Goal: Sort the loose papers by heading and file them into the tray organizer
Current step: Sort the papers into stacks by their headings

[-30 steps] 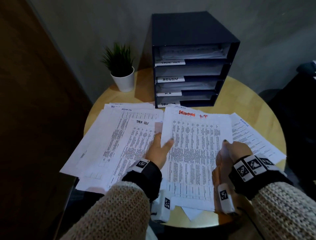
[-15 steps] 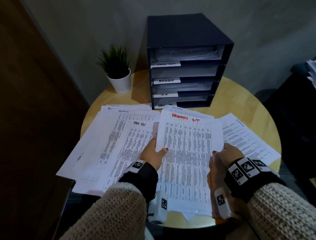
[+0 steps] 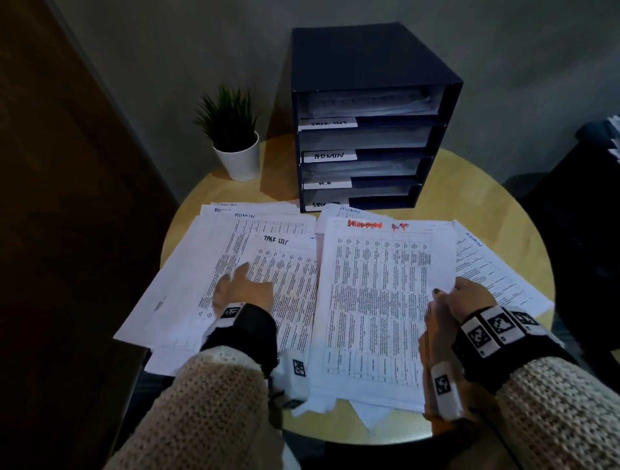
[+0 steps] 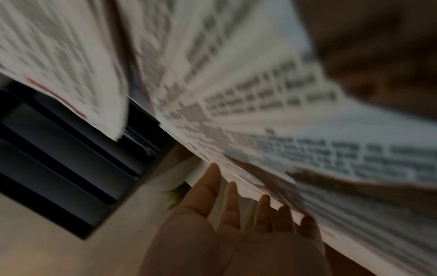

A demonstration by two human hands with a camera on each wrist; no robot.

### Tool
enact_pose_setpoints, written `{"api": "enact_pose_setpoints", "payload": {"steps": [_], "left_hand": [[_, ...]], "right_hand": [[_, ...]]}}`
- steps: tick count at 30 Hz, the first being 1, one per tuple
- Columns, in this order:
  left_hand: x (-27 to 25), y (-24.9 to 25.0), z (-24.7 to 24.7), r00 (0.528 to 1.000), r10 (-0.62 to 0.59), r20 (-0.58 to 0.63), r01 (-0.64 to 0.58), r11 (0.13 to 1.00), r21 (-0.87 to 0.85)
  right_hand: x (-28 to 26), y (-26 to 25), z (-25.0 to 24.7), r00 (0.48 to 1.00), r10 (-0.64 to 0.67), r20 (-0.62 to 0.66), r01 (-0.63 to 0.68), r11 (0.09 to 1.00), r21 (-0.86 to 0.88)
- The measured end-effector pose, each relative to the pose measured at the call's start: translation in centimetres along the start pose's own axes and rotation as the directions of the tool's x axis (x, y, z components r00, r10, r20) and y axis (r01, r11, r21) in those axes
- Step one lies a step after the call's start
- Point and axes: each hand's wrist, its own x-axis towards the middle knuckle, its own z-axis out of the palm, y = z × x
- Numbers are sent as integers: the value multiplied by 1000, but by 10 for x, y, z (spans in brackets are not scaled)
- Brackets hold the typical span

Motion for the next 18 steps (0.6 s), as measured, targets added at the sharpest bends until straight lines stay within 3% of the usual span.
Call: {"api": "enact_pose_setpoints", "payload": {"steps": [4,9,14,18], "left_hand": [[10,-11,-17,994,-91,-60,95,993,71],[11,-15,-19,994,-110,-6,110,992,59],[-7,-1,0,976,128,175,-120,991,-53],[-16,9,9,967,205,152,-187,974,-125]], "right_hand": [[7,11,-8,999,32,-17,-30,992,120],[7,9,-13,999,25,39,-22,997,-72],[10,7,-13,997,27,79,-8,972,-237],[10,8,-14,996,25,86,2,953,-303]]}}
